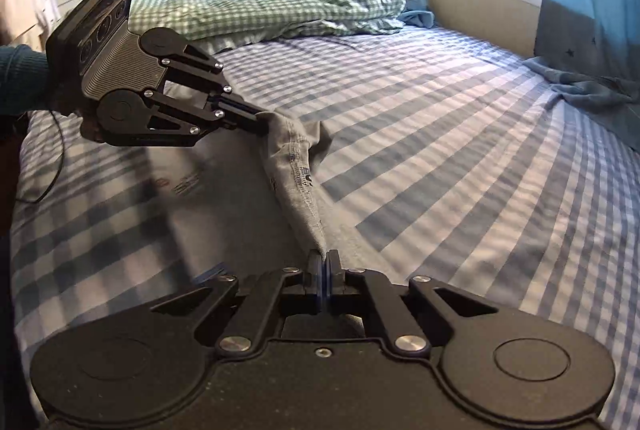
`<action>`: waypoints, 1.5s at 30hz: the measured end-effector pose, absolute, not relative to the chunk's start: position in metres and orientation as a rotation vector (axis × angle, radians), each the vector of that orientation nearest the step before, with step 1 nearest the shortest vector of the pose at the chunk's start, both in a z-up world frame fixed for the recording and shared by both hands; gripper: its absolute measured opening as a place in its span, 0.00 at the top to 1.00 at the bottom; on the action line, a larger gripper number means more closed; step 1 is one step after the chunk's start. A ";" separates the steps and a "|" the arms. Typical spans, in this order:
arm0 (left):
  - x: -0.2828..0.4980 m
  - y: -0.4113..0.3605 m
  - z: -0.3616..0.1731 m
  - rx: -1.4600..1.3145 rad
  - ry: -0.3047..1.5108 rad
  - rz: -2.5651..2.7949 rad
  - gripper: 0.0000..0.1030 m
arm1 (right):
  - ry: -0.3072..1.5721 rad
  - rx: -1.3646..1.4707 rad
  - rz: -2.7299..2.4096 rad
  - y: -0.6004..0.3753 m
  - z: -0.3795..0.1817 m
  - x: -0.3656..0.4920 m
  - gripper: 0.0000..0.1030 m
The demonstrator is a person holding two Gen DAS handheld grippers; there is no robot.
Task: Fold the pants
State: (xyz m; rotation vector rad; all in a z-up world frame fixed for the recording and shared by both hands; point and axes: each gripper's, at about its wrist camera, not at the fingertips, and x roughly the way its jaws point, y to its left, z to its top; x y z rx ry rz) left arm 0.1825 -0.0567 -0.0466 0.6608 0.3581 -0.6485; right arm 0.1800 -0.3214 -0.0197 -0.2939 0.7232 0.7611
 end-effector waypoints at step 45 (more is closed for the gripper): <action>0.175 0.052 -0.056 0.260 0.681 -0.409 0.52 | 1.043 0.290 0.714 -0.287 -0.042 0.404 0.53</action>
